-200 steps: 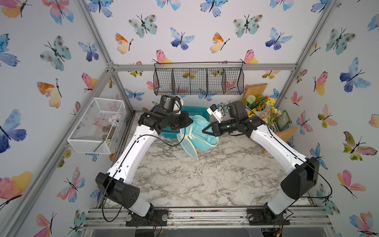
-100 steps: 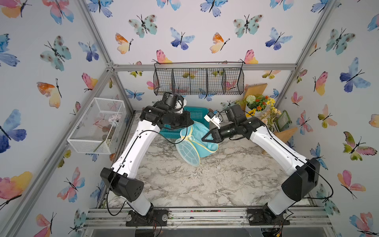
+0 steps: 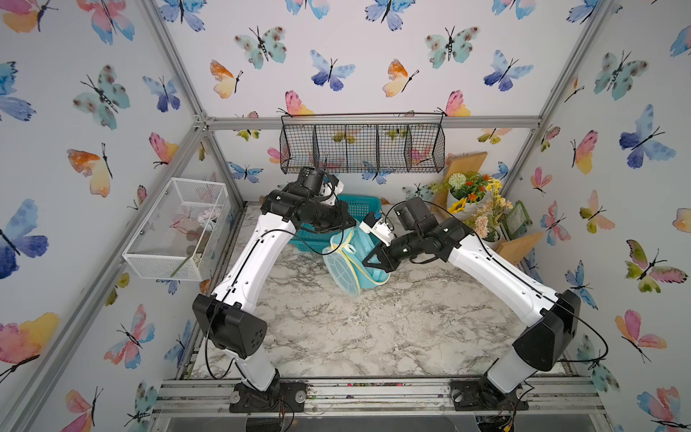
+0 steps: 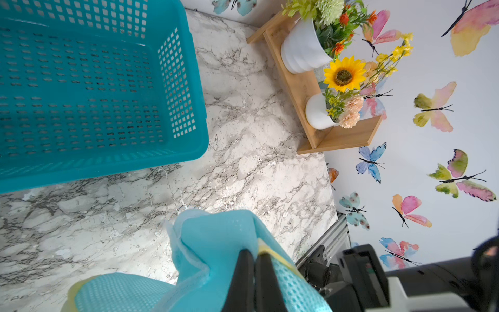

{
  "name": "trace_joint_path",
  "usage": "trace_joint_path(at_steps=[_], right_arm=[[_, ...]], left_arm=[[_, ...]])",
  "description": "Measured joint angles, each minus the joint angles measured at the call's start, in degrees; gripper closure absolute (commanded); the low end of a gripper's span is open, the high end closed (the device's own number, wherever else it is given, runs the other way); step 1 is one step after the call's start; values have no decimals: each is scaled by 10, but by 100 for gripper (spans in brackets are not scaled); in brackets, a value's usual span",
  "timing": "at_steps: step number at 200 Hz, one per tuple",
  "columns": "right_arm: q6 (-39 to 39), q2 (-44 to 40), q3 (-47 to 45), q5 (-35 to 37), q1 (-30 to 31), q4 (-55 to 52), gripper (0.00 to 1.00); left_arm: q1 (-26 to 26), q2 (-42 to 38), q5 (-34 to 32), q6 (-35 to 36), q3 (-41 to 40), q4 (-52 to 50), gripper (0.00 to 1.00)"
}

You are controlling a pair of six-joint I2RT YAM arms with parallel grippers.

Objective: Turn the laundry bag inside out
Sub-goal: Turn over the laundry bag.

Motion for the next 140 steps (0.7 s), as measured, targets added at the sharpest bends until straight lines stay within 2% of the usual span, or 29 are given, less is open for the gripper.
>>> trace_joint_path(at_steps=[38,73,140], right_arm=[[-10,-1,18,71,14,-19,97],[-10,-5,10,93,15,-11,97],[0,-3,9,63,30,7,97]], left_arm=[[14,28,69,3,6,23,100],[15,33,82,-4,30,26,100],[33,-74,80,-57,-22,39,100]])
